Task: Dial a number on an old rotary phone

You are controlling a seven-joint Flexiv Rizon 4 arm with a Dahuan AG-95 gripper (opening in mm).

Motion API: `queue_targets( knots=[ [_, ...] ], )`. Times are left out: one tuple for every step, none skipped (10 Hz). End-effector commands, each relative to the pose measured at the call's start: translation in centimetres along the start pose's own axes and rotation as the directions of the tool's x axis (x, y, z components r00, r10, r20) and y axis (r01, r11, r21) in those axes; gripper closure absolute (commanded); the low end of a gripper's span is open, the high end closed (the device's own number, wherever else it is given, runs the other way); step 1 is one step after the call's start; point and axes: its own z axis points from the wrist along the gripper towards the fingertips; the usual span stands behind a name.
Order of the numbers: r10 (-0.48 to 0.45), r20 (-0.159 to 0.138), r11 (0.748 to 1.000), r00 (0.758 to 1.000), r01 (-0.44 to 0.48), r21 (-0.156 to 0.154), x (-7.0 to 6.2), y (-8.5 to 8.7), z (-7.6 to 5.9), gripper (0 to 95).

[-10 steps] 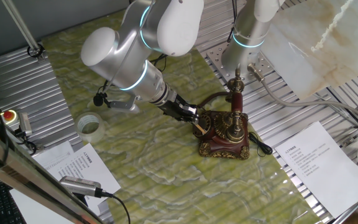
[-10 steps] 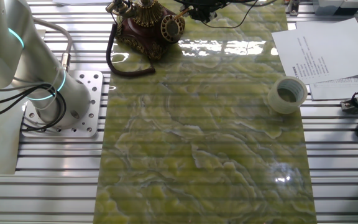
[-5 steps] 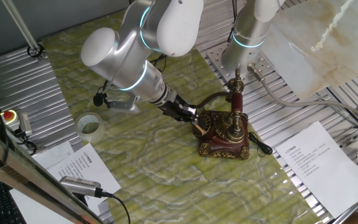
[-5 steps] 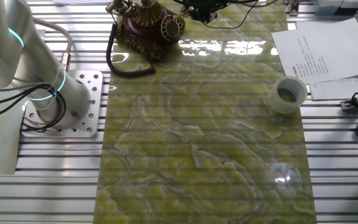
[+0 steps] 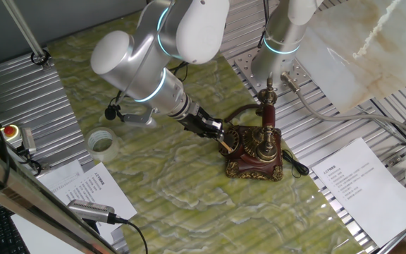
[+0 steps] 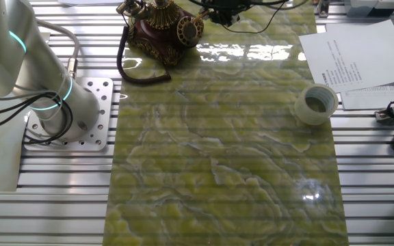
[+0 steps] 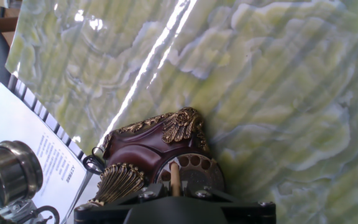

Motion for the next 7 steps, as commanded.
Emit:
queue_targets(
  knots=[
    [-0.002, 0.001, 1.000, 1.000, 0.002, -0.004, -0.02, -0.14, 0.02, 95.0],
    [-0.002, 0.003, 1.000, 1.000, 0.002, -0.008, -0.03, -0.16, 0.04, 95.0],
    [-0.005, 0.004, 1.000, 1.000, 0.005, -0.011, -0.07, -0.21, 0.10, 95.0],
    [-0.006, 0.004, 1.000, 1.000, 0.006, -0.014, -0.09, -0.22, 0.08, 95.0],
    [-0.007, 0.003, 1.000, 1.000, 0.007, -0.015, -0.09, -0.23, 0.08, 95.0],
    [-0.010, 0.003, 1.000, 1.000, 0.010, -0.017, -0.08, -0.29, 0.14, 95.0],
    [-0.013, 0.006, 1.000, 1.000, 0.013, -0.024, -0.07, -0.33, 0.20, 95.0]
  ],
)
